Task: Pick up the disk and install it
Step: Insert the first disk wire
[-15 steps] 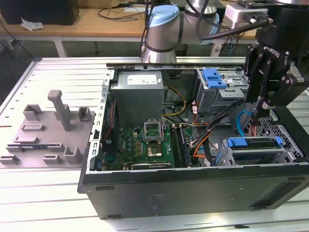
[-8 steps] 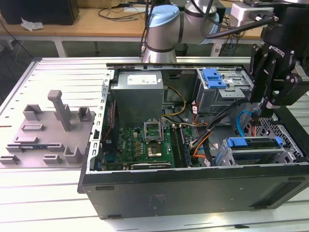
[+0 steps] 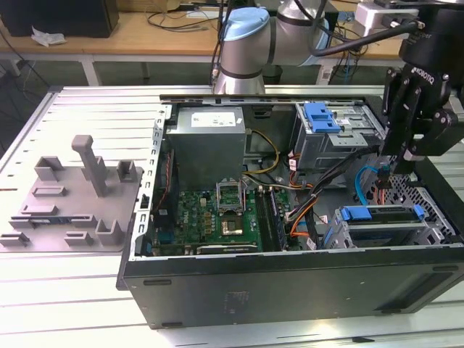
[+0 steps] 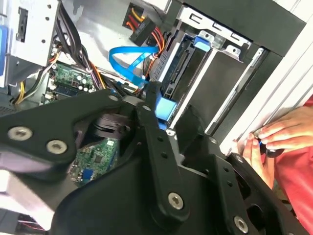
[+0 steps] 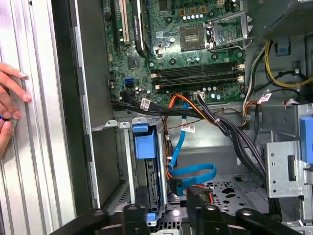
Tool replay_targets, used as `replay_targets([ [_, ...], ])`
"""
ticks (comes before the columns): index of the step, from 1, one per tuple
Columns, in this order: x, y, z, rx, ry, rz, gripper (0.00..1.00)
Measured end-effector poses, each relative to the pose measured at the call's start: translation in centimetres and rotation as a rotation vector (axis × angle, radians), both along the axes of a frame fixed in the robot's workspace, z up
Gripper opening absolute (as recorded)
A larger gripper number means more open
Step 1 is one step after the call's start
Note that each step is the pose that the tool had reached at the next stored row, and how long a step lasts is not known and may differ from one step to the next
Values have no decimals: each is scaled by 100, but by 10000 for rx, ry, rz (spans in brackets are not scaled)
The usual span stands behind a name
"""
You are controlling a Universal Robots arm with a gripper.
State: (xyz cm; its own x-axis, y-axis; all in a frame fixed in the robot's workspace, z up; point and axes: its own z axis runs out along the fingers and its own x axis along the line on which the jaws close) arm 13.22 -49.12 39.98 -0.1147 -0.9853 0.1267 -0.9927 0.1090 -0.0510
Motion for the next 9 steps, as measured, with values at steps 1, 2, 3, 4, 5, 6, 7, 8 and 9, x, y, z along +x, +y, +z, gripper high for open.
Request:
replay_targets([
  [1,10,2,0,-2,1,-45,42],
  [2,23,5,0,-5,2,-94,42],
  [3,35,9,0,-9,4,-144,42],
  [4,46,11,0,-12,5,-192,42],
  [5,58,14,0,-15,7,-241,42],
  [6,71,18,0,-18,8,-293,42],
  [7,83,21,0,-21,10,-340,42],
  [8,102,26,0,-25,12,-417,42],
  [9,114,30,-1,-26,13,-467,42],
])
